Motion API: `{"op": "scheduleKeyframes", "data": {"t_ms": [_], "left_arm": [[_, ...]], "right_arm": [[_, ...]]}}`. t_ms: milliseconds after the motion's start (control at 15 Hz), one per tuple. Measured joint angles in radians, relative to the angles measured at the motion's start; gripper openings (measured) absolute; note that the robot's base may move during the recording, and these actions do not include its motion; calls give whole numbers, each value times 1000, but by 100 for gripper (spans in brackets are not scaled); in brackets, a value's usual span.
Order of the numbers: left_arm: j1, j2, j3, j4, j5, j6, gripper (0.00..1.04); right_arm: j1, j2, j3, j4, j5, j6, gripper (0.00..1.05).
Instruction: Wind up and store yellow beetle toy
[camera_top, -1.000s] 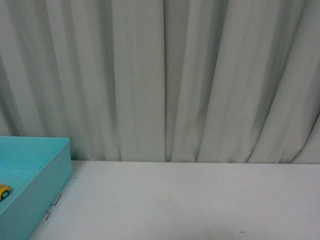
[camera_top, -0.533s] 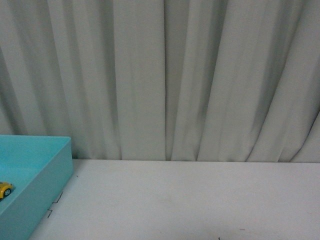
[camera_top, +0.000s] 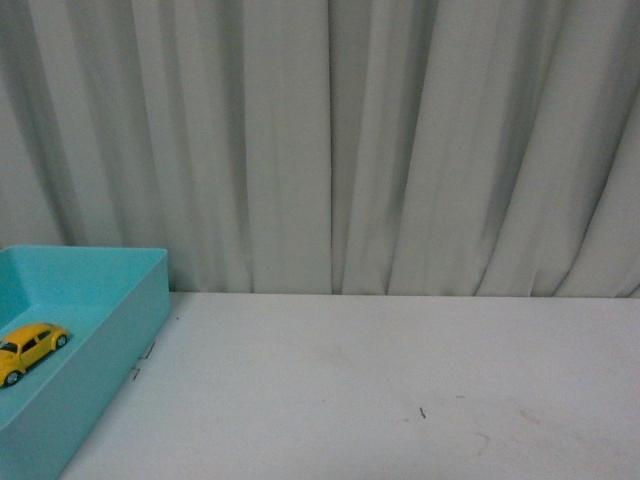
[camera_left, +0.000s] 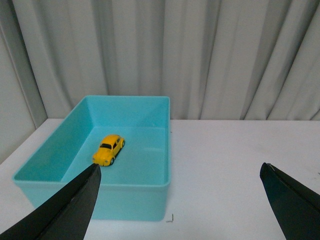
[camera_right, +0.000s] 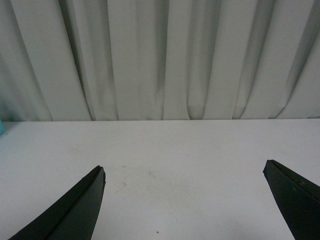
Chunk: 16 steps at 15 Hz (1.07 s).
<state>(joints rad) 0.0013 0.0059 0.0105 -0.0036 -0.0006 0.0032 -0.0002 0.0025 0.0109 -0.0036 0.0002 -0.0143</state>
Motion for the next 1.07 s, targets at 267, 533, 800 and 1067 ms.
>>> {"op": "scheduleKeyframes", "data": {"t_ms": [267, 533, 800, 1067], "left_arm": [[0, 0, 0, 1, 0, 0, 98], [0, 0, 0, 0, 0, 0, 98], [0, 0, 0, 0, 0, 0, 98], [0, 0, 0, 0, 0, 0, 98]], "right_arm": [[0, 1, 0, 1, 0, 0, 98], [0, 0, 0, 0, 0, 0, 98], [0, 0, 0, 0, 0, 0, 98], [0, 0, 0, 0, 0, 0, 98]]}}
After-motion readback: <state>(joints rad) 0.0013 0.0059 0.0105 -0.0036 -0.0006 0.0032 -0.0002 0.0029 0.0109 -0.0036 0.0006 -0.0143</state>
